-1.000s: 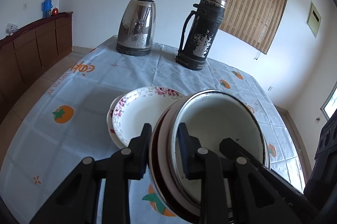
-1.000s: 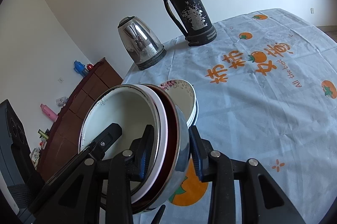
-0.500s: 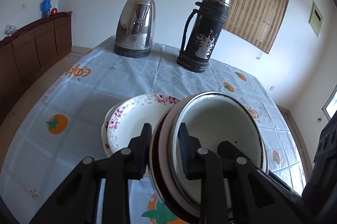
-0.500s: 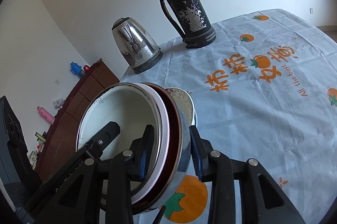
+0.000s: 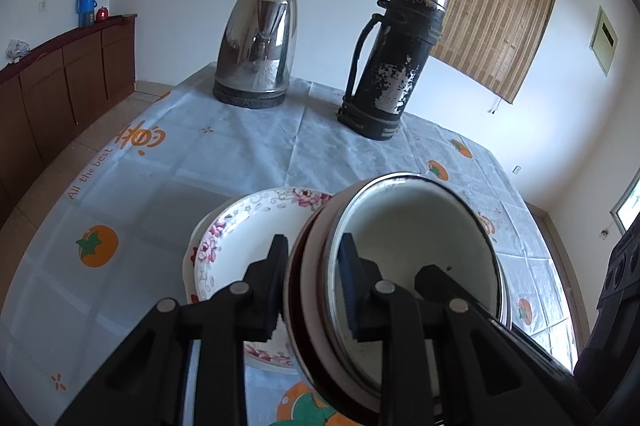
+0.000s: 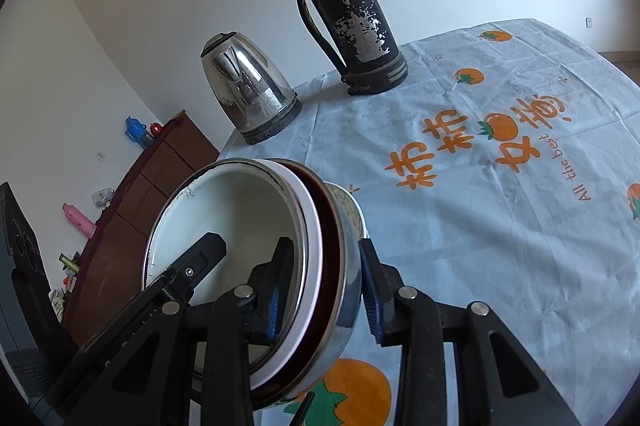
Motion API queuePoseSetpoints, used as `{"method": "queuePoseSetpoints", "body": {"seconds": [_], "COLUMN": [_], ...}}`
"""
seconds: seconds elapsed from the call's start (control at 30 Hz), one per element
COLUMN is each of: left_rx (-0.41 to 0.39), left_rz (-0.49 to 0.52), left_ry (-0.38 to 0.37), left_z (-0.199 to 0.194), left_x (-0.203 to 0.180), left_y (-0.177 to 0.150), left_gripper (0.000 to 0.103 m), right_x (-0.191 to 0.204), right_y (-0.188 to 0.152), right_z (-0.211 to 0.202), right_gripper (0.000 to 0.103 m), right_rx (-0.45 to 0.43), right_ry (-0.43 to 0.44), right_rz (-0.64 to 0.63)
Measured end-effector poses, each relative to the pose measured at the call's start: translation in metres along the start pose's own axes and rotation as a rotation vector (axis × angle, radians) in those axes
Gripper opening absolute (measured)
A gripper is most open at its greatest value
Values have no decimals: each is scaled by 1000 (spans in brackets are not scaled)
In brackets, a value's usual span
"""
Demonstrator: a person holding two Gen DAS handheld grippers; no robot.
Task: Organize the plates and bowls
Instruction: 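Lower the nested bowls onto the floral plate stack with both grippers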
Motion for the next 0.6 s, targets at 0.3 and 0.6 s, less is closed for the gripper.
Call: {"method": "queuePoseSetpoints", "body": {"seconds": [0.3,0.6], "left_rx": [33,66], "left_rz": [-11,-20], "left_ry": [16,26], "left_z": [19,32], "left_x": [4,3], "left_y": [2,2], "left_gripper": [24,24], "right_x": [-4,-9], "right_y": [4,6], "right_z": [18,30], "right_gripper": [35,35], "right_rx": [37,64], "right_ry": [-4,-13], "right_rz": [8,8]}}
Point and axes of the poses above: each gripper's, at about its wrist camera, not at the fingertips, and z roughly the way its jaws point, x to its left, y to its top, the point moved 2 cm from there along z, roughly the way its jaws point, and after that the axes turned 14 degrees about y, right-handed, at the moved point
